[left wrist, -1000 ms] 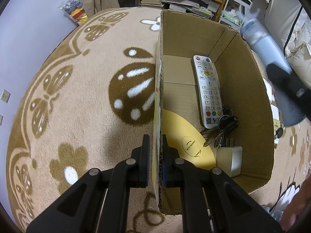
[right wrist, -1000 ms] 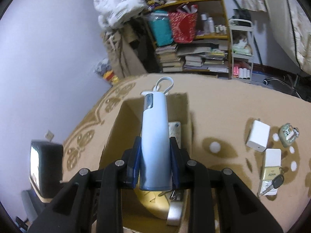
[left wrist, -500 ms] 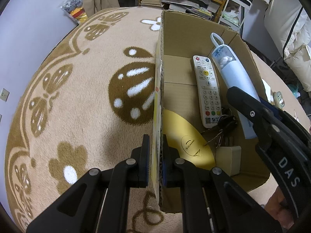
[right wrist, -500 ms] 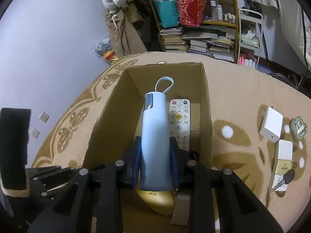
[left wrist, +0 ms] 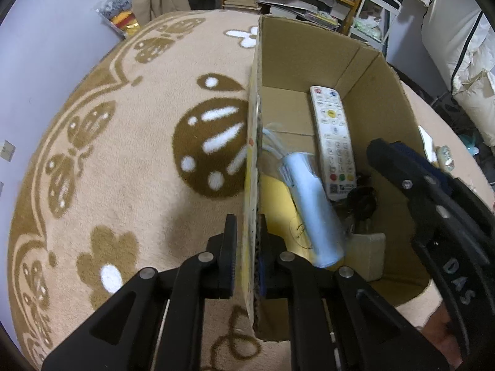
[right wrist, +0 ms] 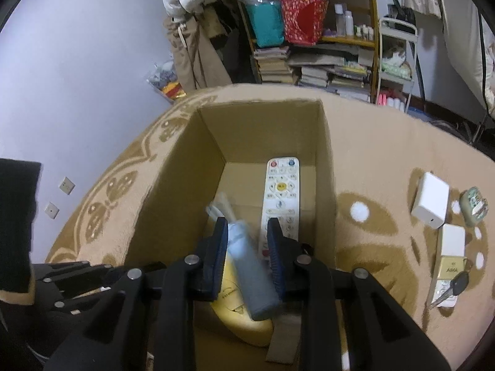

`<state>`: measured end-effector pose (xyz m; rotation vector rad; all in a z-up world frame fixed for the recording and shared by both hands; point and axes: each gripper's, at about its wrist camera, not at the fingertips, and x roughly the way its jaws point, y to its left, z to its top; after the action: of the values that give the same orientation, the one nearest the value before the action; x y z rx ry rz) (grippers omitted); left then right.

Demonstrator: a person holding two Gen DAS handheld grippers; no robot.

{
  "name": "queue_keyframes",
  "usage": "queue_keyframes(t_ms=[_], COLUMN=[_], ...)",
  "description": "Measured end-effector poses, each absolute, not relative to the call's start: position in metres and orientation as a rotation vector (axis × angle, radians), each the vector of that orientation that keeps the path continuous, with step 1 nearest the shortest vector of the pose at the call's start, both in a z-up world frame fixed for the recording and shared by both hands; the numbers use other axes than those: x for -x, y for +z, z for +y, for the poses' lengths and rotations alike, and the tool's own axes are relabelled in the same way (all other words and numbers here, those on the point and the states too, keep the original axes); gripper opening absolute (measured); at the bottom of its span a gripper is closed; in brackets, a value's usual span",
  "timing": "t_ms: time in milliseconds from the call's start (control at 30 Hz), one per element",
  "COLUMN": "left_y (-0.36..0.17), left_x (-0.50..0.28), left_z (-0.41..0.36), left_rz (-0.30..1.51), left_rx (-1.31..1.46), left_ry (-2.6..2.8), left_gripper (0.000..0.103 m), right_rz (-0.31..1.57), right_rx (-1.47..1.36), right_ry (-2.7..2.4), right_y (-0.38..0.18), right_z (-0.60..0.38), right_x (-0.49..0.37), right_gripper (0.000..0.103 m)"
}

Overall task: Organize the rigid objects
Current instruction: 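Lower the bottle into the box and open the right gripper, then move the right gripper to the car key and grasp its ring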

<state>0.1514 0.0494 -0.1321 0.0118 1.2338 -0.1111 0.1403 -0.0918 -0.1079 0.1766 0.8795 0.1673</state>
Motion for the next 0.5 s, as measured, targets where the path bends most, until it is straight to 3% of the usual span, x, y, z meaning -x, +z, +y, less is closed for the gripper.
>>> queue_keyframes(t_ms=[300, 333, 467, 500], left_y=[-0.133, -0.133, -0.133, -0.133], left_x=[-0.151, -0.151, -0.151, -0.152], left_z=[0.050, 0.051, 0.050, 0.050], left_rz=[1.235, 1.236, 1.236, 1.236], left_rx=[-0.009, -0.009, -0.009, -0.009], left_ry=[-0.109, -0.109, -0.108, -0.108], left_gripper=[0.011, 0.011, 0.011, 0.011], right_rz=[0.832, 0.834, 0.813, 0.808], right_rx=[-0.107, -0.111, -0.099, -0.094], right_ry=[0.162, 0.160, 0.115, 0.098], right_y=[-0.082, -0.080, -0.075, -0.075], right_z=[-0.096, -0.098, -0.112, -0.117], right_x=[-0.127, -0.126, -0.124, -0.123], right_gripper=[0.029, 0.032, 0.063, 0.064])
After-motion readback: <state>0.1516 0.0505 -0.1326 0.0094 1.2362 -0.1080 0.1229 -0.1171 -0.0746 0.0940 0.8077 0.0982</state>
